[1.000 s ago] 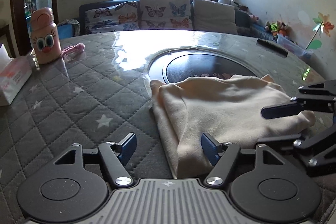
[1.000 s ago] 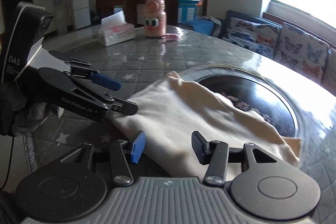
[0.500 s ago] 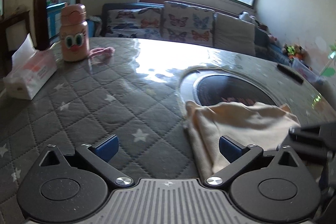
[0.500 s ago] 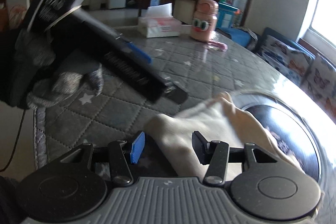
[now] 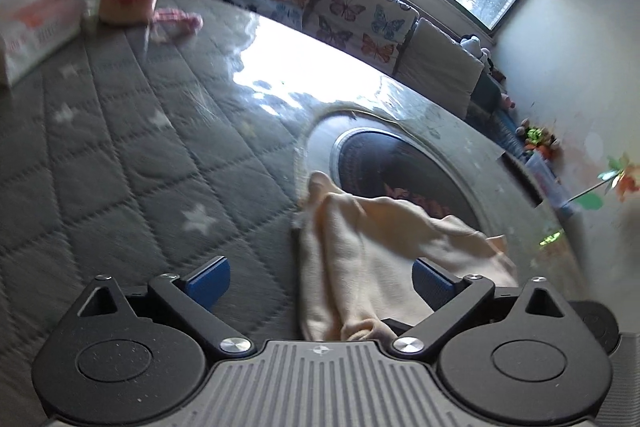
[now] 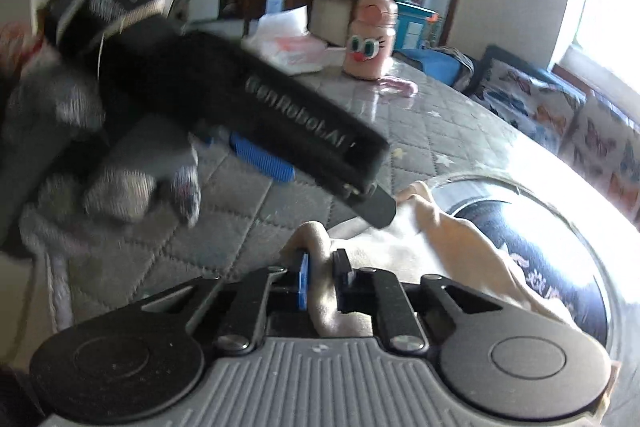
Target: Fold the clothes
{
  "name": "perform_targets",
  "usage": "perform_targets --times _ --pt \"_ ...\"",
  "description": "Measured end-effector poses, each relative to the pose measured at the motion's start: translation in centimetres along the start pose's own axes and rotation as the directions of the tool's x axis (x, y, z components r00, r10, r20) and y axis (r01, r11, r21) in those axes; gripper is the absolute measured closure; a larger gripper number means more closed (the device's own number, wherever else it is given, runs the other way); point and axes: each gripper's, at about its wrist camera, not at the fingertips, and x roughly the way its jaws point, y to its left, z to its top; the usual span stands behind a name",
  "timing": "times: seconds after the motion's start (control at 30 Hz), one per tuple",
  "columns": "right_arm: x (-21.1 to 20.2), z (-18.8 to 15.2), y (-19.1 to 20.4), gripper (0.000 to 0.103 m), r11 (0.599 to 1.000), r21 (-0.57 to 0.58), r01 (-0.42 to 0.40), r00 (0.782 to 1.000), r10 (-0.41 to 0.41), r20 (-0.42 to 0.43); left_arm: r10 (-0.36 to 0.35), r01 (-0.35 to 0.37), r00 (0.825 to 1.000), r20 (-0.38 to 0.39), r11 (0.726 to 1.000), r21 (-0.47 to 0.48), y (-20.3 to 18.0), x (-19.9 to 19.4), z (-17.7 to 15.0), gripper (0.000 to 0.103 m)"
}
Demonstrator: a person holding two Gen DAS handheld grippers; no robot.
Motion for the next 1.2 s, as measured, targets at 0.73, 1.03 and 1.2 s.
perform_targets --times 0.73,1.03,1.2 --pt "-3.6 -1.2 -1.9 0.094 0.991 0.095 -0.090 0.992 0.081 0.097 -0.089 0.069 0.993 -0.080 0.972 -0.226 0.6 2.1 -0.3 0.082" --pt "-6.1 -3.4 -4.6 0.087 0.978 0.202 -0.042 0.995 0.024 0.093 -0.067 0.052 0.995 -0.067 0.977 -0.205 0.7 1.8 -0.3 0.086" --pt "-6.4 -5.6 -9.1 0.087 0.946 0.304 0.110 0.991 -0.127 0.036 -0.058 0.045 0.996 -0.064 0.981 -0.189 0.6 1.7 -0.4 0.086"
